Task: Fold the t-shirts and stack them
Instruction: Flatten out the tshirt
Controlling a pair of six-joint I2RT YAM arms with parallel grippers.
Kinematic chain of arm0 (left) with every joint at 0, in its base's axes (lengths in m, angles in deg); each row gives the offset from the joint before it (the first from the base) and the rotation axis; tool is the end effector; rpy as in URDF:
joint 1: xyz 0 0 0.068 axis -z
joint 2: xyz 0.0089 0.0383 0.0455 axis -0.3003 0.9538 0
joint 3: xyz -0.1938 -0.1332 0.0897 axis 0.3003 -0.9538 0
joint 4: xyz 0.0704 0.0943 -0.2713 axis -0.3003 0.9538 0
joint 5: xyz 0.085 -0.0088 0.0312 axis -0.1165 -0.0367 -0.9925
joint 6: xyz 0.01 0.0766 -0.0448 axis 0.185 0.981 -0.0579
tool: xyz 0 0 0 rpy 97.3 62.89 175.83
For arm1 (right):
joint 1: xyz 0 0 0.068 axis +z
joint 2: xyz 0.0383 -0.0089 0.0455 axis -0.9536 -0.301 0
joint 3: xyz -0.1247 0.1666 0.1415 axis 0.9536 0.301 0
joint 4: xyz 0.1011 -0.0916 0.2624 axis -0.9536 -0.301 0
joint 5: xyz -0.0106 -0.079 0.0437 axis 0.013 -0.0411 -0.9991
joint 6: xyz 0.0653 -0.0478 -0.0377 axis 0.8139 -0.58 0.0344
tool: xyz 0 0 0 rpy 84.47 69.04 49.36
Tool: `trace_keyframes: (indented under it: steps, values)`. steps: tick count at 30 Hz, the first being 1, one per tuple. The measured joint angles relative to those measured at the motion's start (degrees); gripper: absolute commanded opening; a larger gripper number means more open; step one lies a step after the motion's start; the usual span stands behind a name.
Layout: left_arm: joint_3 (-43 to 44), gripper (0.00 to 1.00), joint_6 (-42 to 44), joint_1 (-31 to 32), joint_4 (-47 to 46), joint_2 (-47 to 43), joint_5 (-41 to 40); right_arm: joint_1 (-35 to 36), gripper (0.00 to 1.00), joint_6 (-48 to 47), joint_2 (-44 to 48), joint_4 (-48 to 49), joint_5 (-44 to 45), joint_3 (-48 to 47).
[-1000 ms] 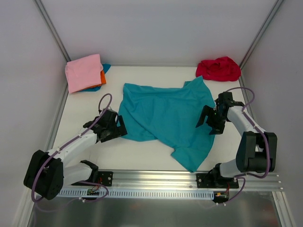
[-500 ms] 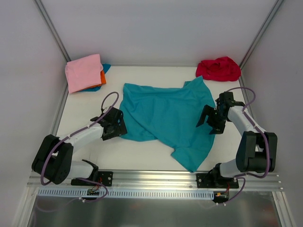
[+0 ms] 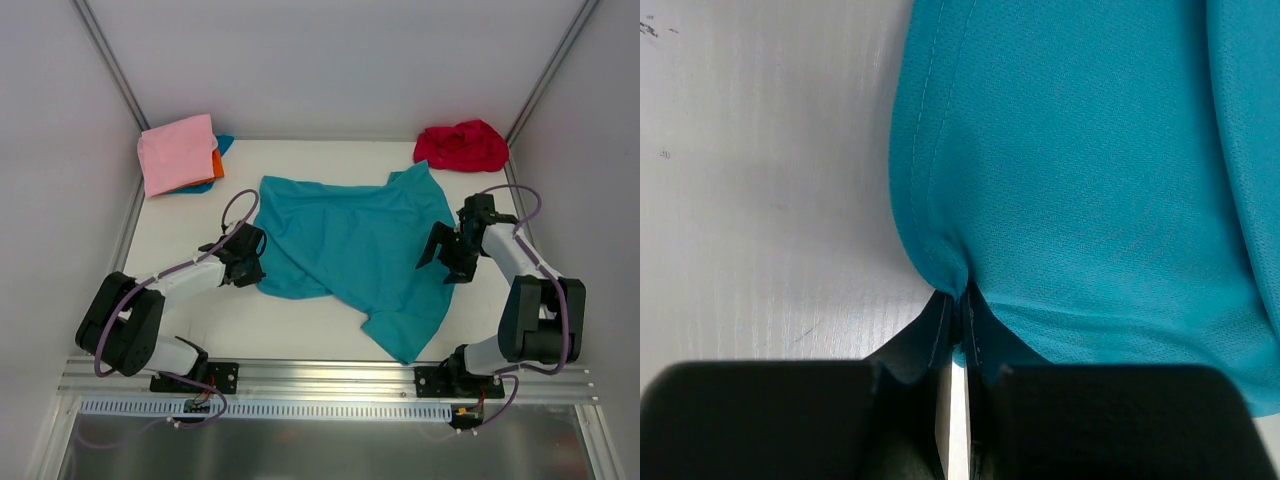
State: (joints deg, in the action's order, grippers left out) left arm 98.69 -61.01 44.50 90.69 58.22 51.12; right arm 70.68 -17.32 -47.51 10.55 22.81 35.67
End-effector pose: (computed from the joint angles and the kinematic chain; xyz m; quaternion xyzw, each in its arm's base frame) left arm 0.2818 -0.1275 0.0794 -0.1360 0.9460 -0.0822 0.2827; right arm 0.3180 0.0095 0.1260 0.0371 0.9770 0.1263 0.1675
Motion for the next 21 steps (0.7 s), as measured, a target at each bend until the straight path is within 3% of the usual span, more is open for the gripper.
trace_keyframes:
  steps: [12,21]
  values:
    - [0.0,0.0,0.04,0.0,0.11,-0.15,0.04,-2.43,0.83,0.26,-12.09,0.48,4.22,-7.69]
    - [0.0,0.0,0.07,0.02,0.22,-0.22,0.63,-2.51,0.73,0.5,-17.66,0.96,4.0,-9.05]
